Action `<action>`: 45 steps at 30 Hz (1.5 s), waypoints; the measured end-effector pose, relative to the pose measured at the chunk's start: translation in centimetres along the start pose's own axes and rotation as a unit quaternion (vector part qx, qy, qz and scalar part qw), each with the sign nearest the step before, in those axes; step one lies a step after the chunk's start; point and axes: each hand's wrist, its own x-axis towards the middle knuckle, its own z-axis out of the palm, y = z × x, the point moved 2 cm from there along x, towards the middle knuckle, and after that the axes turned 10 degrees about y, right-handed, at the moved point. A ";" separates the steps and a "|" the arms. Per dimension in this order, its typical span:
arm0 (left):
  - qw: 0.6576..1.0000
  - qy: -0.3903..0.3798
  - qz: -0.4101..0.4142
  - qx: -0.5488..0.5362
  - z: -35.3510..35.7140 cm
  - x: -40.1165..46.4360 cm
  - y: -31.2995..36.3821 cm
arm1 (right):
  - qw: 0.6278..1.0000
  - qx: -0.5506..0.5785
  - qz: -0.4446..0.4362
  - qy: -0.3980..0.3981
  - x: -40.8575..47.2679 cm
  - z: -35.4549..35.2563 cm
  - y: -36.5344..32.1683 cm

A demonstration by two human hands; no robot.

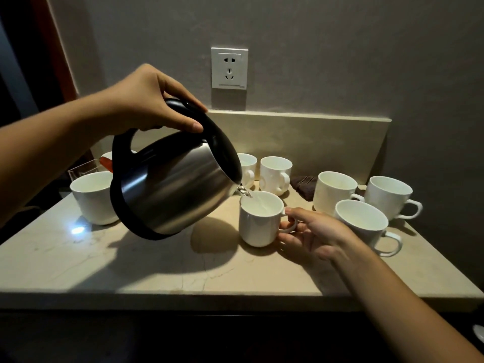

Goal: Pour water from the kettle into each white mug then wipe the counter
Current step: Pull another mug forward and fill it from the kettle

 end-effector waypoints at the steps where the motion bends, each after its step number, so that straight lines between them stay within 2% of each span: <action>1: 1.000 0.000 -0.002 0.001 0.0 0.0 0.0 | 1.000 -0.002 0.000 0.000 0.0 0.1 0.0; 20: 0.999 -0.004 0.014 0.029 0.0 0.2 0.0 | 0.999 -0.023 -0.020 0.010 -0.2 0.0 -0.2; 27: 0.999 -0.011 -0.002 0.035 0.2 0.3 -0.1 | 1.000 -0.019 -0.016 0.008 -0.1 -0.2 -0.1; 37: 0.999 0.026 0.003 0.021 -0.1 -0.1 -0.9 | 1.000 -0.013 -0.015 0.010 -0.4 0.1 -0.1; 45: 0.994 0.078 -0.035 -0.063 -1.4 -1.8 -2.9 | 1.000 0.008 -0.006 0.022 -0.4 0.3 0.0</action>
